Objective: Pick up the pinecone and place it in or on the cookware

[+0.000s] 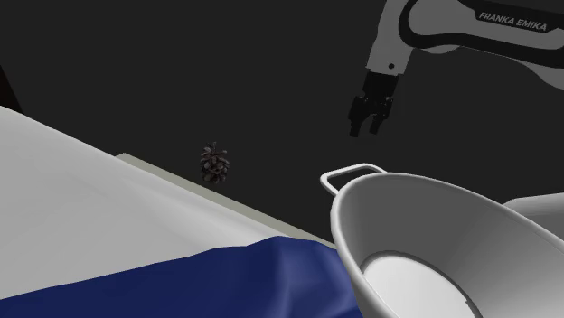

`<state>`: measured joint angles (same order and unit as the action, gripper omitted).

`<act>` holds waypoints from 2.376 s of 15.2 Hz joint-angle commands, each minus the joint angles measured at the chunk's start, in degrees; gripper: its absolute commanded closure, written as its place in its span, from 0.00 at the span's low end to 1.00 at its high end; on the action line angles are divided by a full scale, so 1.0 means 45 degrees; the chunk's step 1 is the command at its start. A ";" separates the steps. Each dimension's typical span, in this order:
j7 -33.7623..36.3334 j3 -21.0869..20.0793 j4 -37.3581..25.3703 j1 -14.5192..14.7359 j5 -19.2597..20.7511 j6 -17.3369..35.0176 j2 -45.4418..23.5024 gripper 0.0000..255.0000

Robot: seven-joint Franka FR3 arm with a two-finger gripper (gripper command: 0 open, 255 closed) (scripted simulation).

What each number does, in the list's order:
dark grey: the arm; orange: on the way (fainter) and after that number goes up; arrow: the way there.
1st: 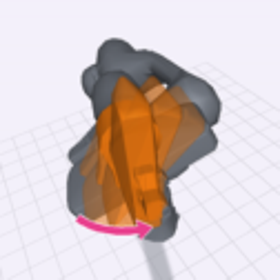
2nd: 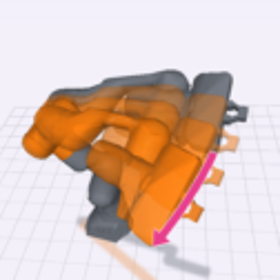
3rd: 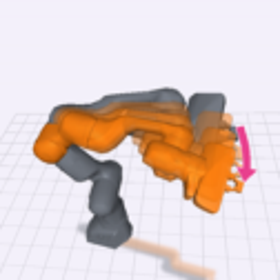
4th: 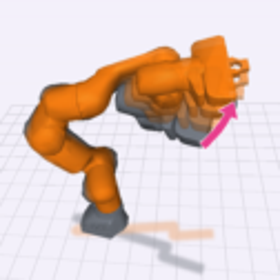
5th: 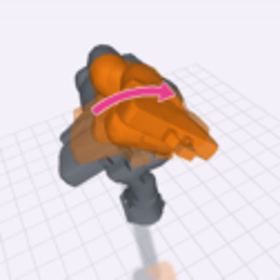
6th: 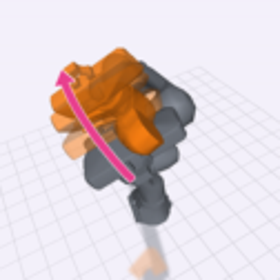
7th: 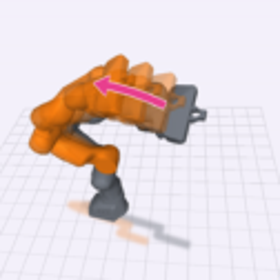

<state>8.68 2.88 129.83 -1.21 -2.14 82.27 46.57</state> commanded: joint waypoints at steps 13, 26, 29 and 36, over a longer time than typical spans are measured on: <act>0.2055 -0.2530 -0.1388 0.0983 -0.1457 0.2703 -0.3076 0.00; 0.4509 -0.5142 -0.5128 0.1623 -0.0922 0.4670 -0.7702 0.00; 0.5189 -0.5696 -0.6362 0.1831 -0.0364 0.4867 -0.8978 0.00; 0.5681 -0.6035 -0.6675 0.2058 0.0138 0.5587 -0.9951 0.00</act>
<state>34.29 -24.29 98.71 8.05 -1.43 106.48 1.59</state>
